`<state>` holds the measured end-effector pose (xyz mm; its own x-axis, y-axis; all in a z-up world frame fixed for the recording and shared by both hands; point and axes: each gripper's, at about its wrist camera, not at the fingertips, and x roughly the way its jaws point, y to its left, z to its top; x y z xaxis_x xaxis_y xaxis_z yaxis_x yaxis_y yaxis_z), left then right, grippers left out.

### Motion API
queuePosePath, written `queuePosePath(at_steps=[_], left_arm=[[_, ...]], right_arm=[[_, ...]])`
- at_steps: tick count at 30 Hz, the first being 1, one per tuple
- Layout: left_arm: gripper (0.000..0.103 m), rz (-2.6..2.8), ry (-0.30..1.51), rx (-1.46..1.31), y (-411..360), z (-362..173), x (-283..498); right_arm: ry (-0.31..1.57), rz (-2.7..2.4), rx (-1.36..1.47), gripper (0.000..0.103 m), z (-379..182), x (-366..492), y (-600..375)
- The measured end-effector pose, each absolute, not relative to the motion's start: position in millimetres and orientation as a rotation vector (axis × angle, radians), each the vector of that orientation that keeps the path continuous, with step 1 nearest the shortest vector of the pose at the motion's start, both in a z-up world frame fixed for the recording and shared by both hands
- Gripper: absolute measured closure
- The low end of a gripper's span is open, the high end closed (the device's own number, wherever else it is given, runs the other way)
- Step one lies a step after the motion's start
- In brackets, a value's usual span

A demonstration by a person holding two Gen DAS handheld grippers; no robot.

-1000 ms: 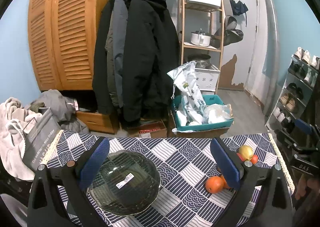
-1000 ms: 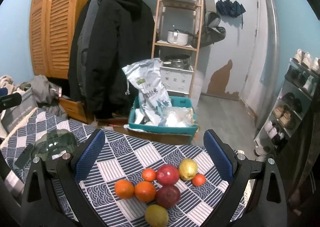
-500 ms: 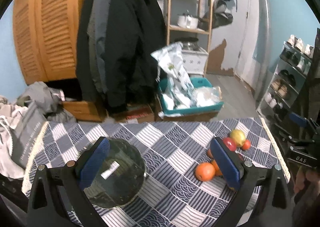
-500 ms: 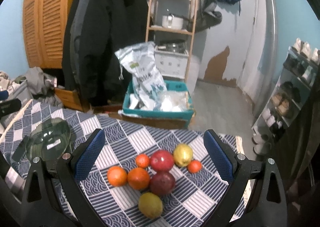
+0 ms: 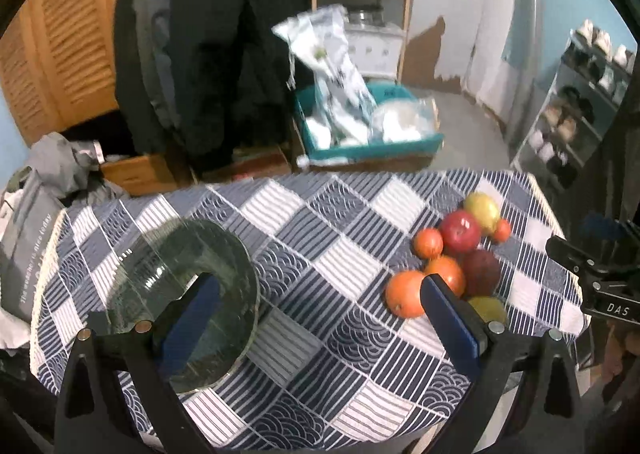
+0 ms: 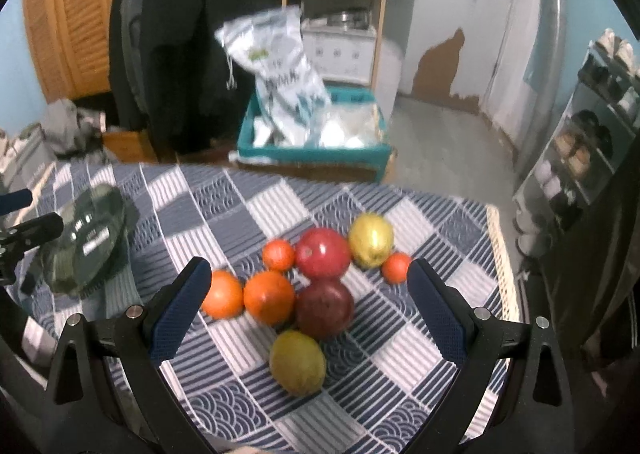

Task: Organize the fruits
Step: 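Move the right tool toward the green-yellow mango while the left tool approaches the fruit, then close the right tool on the mango while the left tool grasps a large orange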

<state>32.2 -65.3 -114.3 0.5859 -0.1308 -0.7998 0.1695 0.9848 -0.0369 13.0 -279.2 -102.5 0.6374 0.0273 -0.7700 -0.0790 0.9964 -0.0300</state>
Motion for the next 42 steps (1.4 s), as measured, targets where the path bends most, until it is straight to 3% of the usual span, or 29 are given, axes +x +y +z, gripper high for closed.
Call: queuePosePath(at_steps=[18, 28, 31, 36, 42], left_arm=[[0.002, -0.185, 1.077, 0.173, -99.5, -185.9, 51.2], [0.002, -0.217, 1.115, 0.229, -121.6, -211.0, 56.4], [0.002, -0.224, 1.131, 0.239, -125.1, -218.6, 58.7], [0.002, -0.251, 1.150, 0.220, -131.2, -226.8, 65.2], [0.002, -0.281, 1.159, 0.236, -143.8, -238.8, 73.5]], right_arm=[[1.251, 0.049, -0.031, 0.006, -215.8, 31.2, -286.8], [1.369, 0.058, 0.002, 0.007, -259.2, 34.6, -295.1], [1.386, 0.074, 0.013, 0.011, -267.1, 36.6, -294.4], [1.418, 0.134, 0.013, 0.038, -278.2, 35.8, -285.6], [1.392, 0.121, -0.095, 0.039, -275.8, 18.5, -276.5]])
